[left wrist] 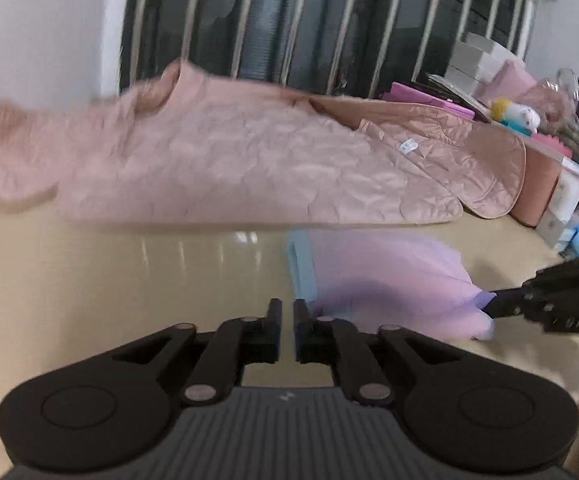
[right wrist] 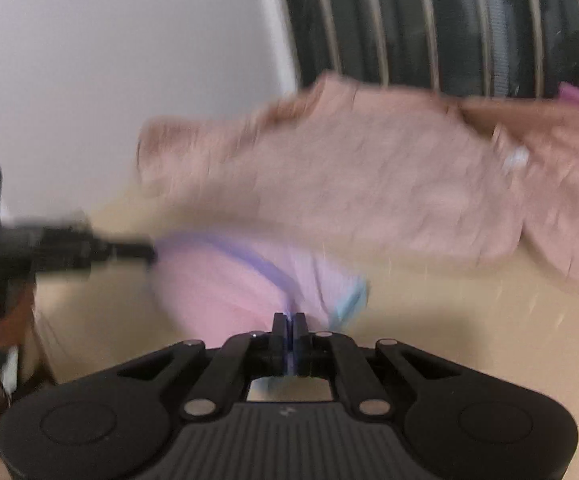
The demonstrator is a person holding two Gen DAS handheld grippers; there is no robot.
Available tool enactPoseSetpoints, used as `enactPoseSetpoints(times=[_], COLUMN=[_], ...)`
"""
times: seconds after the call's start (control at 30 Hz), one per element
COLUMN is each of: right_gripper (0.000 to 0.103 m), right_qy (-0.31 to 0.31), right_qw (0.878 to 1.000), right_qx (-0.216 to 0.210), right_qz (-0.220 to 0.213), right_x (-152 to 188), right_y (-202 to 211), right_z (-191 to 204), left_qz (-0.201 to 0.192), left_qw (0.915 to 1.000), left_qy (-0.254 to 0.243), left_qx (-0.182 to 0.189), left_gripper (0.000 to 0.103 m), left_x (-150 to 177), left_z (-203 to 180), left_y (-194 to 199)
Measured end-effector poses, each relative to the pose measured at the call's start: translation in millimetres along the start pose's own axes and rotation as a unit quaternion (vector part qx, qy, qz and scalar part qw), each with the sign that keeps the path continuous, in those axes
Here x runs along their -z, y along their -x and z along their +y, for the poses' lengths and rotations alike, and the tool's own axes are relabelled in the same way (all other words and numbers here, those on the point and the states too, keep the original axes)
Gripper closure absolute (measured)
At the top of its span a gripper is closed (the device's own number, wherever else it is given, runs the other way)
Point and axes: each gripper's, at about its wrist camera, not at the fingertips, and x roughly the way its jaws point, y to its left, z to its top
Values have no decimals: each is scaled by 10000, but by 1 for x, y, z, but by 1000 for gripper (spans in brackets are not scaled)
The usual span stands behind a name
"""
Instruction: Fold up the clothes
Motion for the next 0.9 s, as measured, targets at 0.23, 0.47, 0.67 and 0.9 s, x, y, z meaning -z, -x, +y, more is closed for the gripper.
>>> enactPoseSetpoints(times=[0.23,0.47,0.67,0.9], right_gripper=[78,78,73,67], right_qy=[-405,-134,-307,-606], right_qw=[9944,9996,9970,9962], right_qx=[-40,-15,292,220], right_qz=[-974,-258,-651,-590], right_x=[-22,-12,-14,0], right_y=[36,-22,-2,-20], right_z=[8,28,21,12], left_qz=[-381,-13,58,-53], left_qw=[9985,9982,9988,9997], left_qy=[-95,-583,-464,-64], left_qx=[386,131,112,-221], left_gripper=[77,77,65,67], left_x=[-31,-14,-17,-14], left_z=[-9,-37,-37,-26], left_y=[0,-33,-34,-18])
